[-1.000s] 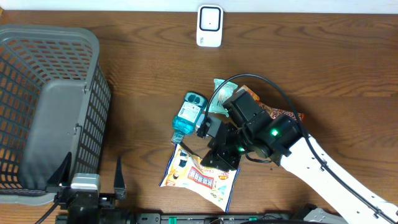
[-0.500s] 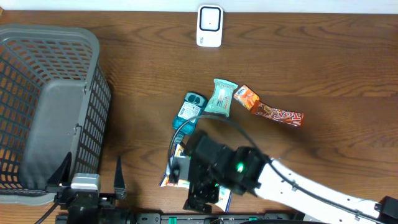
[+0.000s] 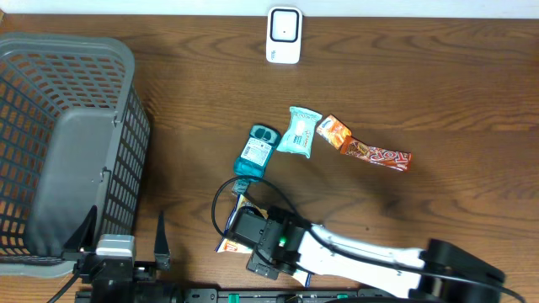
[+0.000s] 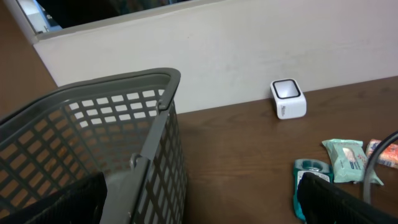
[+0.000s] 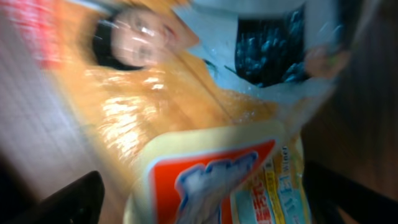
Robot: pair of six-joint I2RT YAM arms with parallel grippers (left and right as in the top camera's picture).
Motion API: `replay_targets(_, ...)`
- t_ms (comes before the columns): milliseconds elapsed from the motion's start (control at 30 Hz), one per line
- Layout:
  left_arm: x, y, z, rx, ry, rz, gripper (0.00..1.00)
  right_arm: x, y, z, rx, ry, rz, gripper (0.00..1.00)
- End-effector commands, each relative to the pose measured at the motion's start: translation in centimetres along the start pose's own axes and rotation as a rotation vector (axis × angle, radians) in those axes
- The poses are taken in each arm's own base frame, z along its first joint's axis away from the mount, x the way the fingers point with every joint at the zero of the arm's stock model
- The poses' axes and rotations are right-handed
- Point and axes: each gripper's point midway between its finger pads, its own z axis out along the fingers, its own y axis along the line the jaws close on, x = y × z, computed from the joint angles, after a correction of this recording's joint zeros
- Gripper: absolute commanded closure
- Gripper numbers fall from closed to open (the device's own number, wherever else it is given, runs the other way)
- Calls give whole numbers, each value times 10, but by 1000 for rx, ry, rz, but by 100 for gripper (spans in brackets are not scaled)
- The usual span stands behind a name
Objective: Scan the item barcode
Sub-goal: 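Lift the snack bag with the right gripper and turn it upright, then carry the snack bag toward the white barcode scanner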
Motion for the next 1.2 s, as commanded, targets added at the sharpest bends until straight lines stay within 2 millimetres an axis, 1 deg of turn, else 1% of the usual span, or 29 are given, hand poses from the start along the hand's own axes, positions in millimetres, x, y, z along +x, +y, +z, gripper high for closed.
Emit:
replay_targets(0, -1, 3, -1, -18, -3, 6, 2, 14, -4, 21, 48, 79, 18, 24)
replay_targets(67, -1, 3, -1, -18, -3, 6, 2, 24, -4, 32, 57, 131, 10, 50)
replay_targets(133, -1, 3, -1, -18, -3, 6, 2, 33, -9, 36, 90, 172, -1, 69)
replay_targets(167, -1, 3, -1, -18, -3, 6, 2, 36, -11, 35, 104, 189, -4, 90)
replay_targets(200, -1, 3, -1, -18, -3, 6, 2, 38, -12, 33, 106, 201, -5, 99)
replay_targets(300, -1, 3, -1, -18, -3, 6, 2, 29, -9, 20, 64, 204, 48, 99)
replay_targets(367, -1, 3, -1, -18, -3, 6, 2, 15, -5, 6, -13, 182, 83, 99)
replay_targets(433, -1, 3, -1, -18, -3, 6, 2, -3, -2, -13, -123, 144, 130, 99)
replay_targets(533, -1, 3, -1, -18, -3, 6, 2, -27, 9, -47, -397, 54, 135, 99)
replay_targets(600, -1, 3, -1, -18, -3, 6, 2, -44, 20, -79, -666, -64, 102, 99)
replay_targets(633, -1, 3, -1, -18, -3, 6, 2, -52, 20, -100, -831, -155, 107, 99)
replay_targets(733, -1, 3, -1, -18, -3, 6, 2, -62, 2, -130, -1030, -267, 215, 99)
replay_targets(800, -1, 3, -1, -18, -3, 6, 2, -67, -15, -152, -1160, -350, 295, 99)
replay_targets(900, -1, 3, -1, -18, -3, 6, 2, -74, -36, -186, -1334, -476, 371, 99)
replay_targets(967, -1, 3, -1, -18, -3, 6, 2, -75, -52, -203, -1433, -513, 449, 98)
replay_targets(1100, -1, 3, -1, -18, -3, 6, 2, -70, -81, -203, -1491, -383, 732, 99)
replay_targets(1167, -1, 3, -1, -18, -3, 6, 2, -67, -92, -203, -1493, -375, 792, 99)
